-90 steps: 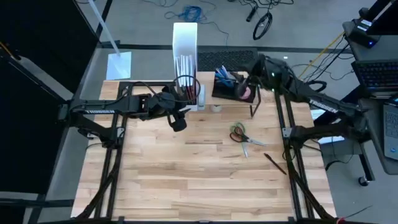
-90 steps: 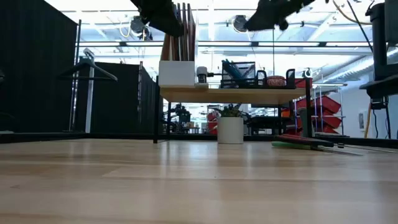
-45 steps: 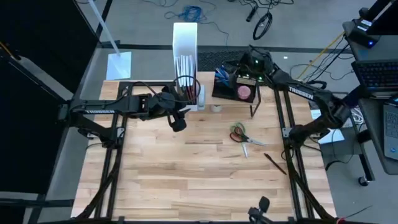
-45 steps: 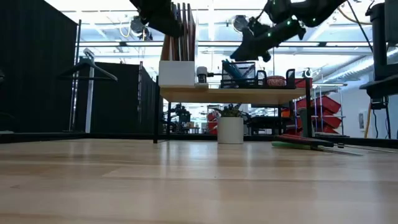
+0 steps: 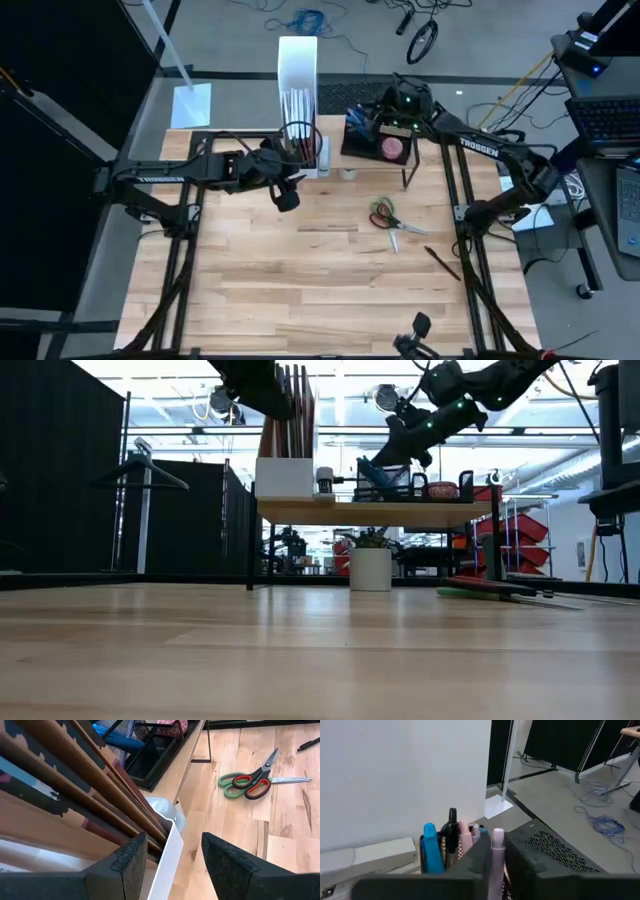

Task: Stock shelves
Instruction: Remove the purple pen from the desk organizer on the shelf

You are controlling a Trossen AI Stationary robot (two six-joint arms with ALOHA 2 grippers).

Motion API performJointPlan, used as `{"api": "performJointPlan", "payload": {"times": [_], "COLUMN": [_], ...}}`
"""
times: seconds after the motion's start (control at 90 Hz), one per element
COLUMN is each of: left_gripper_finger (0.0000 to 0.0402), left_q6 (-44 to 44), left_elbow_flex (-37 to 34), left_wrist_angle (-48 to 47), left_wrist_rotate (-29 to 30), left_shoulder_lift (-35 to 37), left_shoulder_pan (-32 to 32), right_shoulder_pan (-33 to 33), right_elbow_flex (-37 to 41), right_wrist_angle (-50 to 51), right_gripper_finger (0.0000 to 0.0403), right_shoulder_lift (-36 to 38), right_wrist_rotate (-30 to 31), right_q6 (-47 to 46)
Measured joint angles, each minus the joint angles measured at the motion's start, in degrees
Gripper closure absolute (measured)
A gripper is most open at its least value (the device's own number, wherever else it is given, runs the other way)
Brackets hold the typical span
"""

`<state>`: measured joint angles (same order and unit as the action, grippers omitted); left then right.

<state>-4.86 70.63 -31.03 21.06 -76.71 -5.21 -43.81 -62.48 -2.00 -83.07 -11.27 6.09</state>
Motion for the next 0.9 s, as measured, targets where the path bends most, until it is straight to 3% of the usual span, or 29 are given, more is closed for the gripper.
{"api": "performJointPlan", "payload": {"times": [0.411, 0.689, 0.9], "left_gripper_finger": [0.0226, 0.0226, 0.0226], "left_q6": [0.00, 0.00, 0.00], "left_elbow_flex": [0.01, 0.01, 0.00], "left_wrist_angle": [0.03, 0.04, 0.04], "left_wrist_rotate": [0.00, 0.01, 0.02], "left_shoulder_lift": [0.00, 0.00, 0.00], "left_shoulder_pan": [-0.01, 0.00, 0.00], "right_shoulder_pan": [2.41, 4.95, 8.97], "right_elbow_flex": [0.00, 0.00, -0.02], "right_wrist_angle": [-0.14, 0.08, 7.03], "right_gripper_finger": [0.0391, 0.0390, 0.0390], "right_shoulder_lift": [4.73, 16.16, 26.58], "right_wrist_rotate": [0.90, 0.99, 0.56], "right_q6": [-0.89, -3.17, -8.15]}}
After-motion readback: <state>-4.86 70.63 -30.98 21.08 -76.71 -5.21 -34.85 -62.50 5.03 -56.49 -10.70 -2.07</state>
